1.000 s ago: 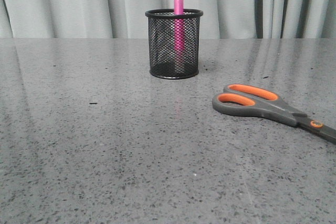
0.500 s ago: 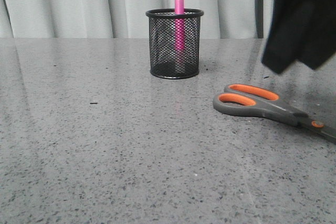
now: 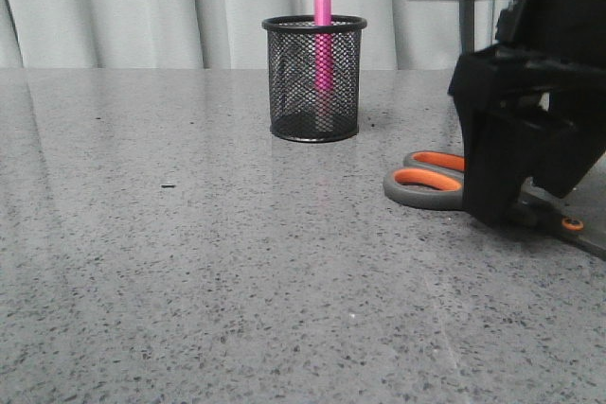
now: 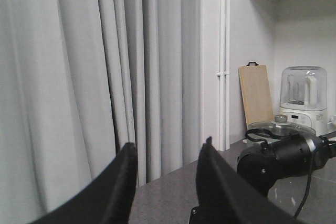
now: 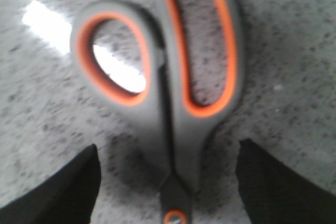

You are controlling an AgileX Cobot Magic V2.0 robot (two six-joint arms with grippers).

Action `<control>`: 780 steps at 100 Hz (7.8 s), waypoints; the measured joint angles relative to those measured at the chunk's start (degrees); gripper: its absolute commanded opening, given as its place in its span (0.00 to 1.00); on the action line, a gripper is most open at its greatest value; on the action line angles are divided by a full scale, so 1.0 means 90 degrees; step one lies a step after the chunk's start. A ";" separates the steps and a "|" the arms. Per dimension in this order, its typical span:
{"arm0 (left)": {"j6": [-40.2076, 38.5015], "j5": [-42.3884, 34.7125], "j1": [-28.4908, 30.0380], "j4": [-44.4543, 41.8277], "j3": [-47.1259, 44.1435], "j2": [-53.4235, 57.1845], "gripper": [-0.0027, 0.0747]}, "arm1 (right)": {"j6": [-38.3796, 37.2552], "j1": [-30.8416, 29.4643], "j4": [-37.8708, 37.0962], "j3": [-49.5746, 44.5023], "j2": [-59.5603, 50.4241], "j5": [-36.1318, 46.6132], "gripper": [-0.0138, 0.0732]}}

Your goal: Put pen and scissors into bin

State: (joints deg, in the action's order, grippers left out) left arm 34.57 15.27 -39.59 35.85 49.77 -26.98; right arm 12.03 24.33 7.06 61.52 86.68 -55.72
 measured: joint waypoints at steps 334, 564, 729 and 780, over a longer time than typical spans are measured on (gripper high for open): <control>-0.0166 -0.0183 0.0156 -0.0401 -0.0882 0.0000 0.12 | -0.0142 0.0530 -0.0470 -0.0455 -0.3837 0.4915 0.08; -0.2663 0.0097 0.3602 -0.2857 -0.5548 0.3022 0.01 | -0.0142 0.0530 -0.0869 -0.4162 -0.9717 0.3811 0.08; -0.2675 0.0421 0.4074 -0.2758 -0.5548 0.3022 0.01 | -0.0142 -0.3269 0.0181 -0.6326 -0.9717 0.3439 0.08; -0.2675 0.0421 0.4074 -0.2756 -0.5548 0.3022 0.01 | -0.0255 -0.3402 -0.0141 -0.6930 -0.9717 0.4125 0.08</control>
State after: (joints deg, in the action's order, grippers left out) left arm 10.50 19.06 -2.92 11.05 -0.16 0.21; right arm 9.73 -6.29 5.79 -0.85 -0.76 -18.59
